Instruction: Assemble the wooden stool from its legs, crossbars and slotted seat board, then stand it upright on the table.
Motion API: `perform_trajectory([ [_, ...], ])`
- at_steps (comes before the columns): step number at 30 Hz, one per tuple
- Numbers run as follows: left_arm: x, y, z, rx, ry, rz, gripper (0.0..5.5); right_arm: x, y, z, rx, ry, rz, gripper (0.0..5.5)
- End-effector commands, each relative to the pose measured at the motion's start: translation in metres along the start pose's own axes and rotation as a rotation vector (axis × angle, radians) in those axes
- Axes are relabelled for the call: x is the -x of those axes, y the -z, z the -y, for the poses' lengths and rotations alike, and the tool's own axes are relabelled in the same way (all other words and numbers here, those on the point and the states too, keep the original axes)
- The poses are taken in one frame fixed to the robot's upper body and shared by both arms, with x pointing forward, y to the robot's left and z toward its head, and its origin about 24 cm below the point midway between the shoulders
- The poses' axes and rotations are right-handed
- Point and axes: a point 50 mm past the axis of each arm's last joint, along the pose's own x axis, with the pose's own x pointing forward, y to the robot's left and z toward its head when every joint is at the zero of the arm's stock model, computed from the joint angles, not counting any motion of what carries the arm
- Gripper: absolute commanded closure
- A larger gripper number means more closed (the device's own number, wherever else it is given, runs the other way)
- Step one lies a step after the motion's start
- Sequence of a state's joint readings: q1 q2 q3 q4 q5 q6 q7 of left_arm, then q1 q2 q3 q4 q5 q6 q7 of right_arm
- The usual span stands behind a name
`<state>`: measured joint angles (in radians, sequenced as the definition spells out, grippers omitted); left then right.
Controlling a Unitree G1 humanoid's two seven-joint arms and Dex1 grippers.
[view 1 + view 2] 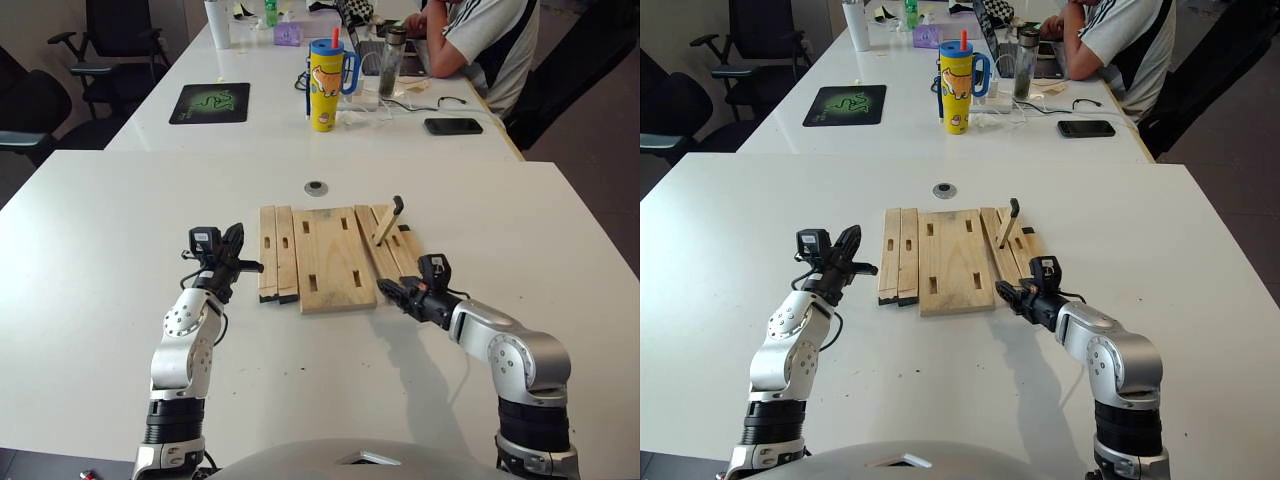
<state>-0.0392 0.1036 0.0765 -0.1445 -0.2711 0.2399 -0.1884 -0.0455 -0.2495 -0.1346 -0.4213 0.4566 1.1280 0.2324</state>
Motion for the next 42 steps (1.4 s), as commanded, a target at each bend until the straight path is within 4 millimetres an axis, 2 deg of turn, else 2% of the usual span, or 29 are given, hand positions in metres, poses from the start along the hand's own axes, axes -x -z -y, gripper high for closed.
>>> perform_trajectory([
  [1,0.0,-0.001,0.001,-0.015,0.01,-0.005,5.5,0.0,0.008,0.01,-0.037,0.056,-0.029,2.5],
  [5,-0.002,-0.002,0.001,-0.017,0.013,-0.003,5.5,-0.002,0.009,0.014,-0.017,0.074,-0.028,2.5],
  [13,-0.004,-0.003,0.002,-0.02,0.023,0.002,5.5,-0.014,0.004,0.001,0.063,0.032,-0.015,2.5],
  [27,-0.007,-0.004,0.005,-0.02,0.037,0.003,5.5,-0.054,0.011,0.008,0.173,0.174,-0.04,2.5],
  [31,-0.008,-0.004,0.005,-0.021,0.04,0.002,5.5,-0.056,0.009,0.008,0.188,0.188,-0.005,3.04],
  [34,-0.008,-0.005,0.005,-0.023,0.043,0.002,5.5,-0.057,0.004,0.004,0.191,0.17,0.044,3.45],
  [37,-0.009,-0.005,0.004,-0.025,0.047,0.002,5.5,-0.056,-0.007,-0.001,0.21,0.152,0.131,3.45],
  [40,-0.009,-0.007,0.004,-0.021,0.051,0.005,5.5,-0.051,-0.028,-0.013,0.285,0.106,0.302,3.45],
  [42,-0.011,-0.009,0.007,0.049,0.07,0.015,5.5,-0.046,-0.04,-0.022,0.335,0.046,0.412,3.45],
])
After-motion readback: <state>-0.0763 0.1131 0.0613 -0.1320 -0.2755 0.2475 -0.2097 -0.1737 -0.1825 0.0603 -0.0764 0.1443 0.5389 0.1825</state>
